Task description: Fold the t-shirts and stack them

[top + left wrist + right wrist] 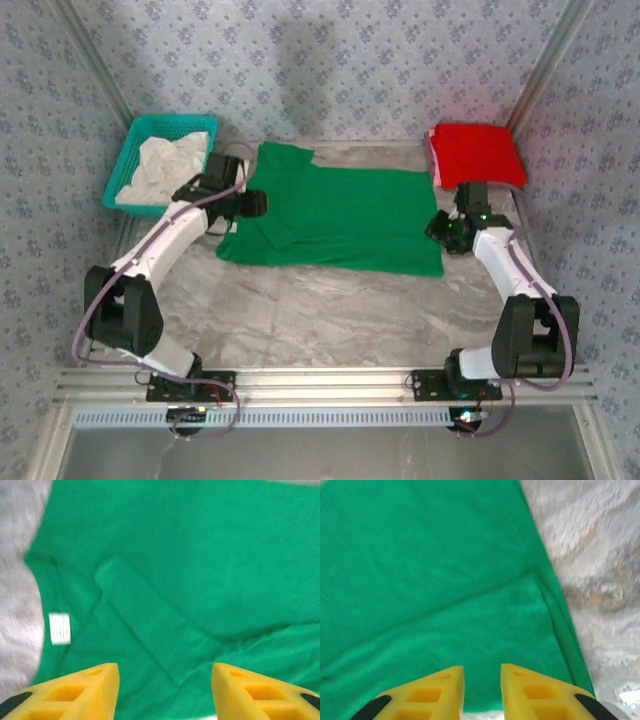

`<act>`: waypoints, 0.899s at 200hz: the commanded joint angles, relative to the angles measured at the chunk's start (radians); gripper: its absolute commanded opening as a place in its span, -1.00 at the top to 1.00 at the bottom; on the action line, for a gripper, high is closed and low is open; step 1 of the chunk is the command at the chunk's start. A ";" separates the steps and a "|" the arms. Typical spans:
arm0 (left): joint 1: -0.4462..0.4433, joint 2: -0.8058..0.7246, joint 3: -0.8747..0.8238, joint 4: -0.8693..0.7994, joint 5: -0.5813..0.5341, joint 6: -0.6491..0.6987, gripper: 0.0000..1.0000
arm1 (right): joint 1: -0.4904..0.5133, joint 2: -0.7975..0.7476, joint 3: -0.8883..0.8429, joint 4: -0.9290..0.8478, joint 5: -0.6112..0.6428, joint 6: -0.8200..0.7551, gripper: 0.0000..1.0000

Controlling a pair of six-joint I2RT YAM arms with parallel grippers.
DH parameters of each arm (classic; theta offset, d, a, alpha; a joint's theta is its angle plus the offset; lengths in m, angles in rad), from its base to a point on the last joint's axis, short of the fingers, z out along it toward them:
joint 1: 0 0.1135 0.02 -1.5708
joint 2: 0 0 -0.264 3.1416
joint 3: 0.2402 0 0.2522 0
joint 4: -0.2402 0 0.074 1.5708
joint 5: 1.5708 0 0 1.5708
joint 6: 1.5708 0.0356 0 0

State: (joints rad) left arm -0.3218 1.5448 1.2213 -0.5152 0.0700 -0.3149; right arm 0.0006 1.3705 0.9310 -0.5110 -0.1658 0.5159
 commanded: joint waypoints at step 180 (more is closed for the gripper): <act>-0.088 0.324 -0.014 0.165 0.027 -0.150 -0.12 | 0.041 0.269 -0.049 0.231 -0.020 0.026 1.00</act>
State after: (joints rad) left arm -0.4084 1.8317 1.1957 -0.3698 0.1158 -0.4404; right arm 0.0456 1.6245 0.8787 -0.2821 -0.1955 0.5274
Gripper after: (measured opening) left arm 0.563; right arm 0.066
